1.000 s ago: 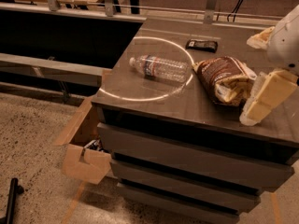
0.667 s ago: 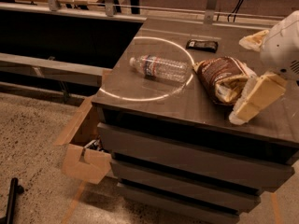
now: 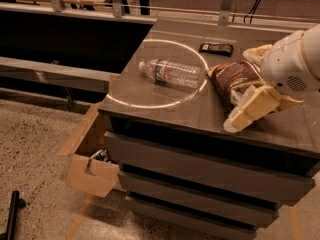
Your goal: Move water bottle near rxbar chocolate
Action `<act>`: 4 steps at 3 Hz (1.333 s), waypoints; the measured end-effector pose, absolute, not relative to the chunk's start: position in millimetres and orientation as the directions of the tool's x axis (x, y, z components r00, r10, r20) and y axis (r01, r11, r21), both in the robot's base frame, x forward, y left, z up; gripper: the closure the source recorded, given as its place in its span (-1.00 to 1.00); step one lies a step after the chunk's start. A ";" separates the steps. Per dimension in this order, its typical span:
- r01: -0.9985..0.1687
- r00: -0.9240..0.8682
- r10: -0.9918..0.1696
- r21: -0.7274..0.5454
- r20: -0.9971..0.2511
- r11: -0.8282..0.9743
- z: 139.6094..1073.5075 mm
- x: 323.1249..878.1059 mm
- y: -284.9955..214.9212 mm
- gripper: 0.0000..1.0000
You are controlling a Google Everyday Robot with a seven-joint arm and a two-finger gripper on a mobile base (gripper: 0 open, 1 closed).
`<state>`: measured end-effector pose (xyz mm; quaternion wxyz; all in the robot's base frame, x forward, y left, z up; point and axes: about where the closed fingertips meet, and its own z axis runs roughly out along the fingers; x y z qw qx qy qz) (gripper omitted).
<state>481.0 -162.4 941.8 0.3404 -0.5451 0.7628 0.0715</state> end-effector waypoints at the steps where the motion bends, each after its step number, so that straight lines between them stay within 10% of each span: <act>1: -0.876 -0.166 -0.752 -0.255 -0.638 0.409 930.5 491.0 -151.4 -1.00; 4: -0.823 -0.205 -0.726 -0.286 -0.657 0.491 923.5 500.7 -122.8 -1.00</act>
Offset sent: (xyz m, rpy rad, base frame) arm 0.0087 0.0097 -0.0112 0.0445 -0.0095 -0.0004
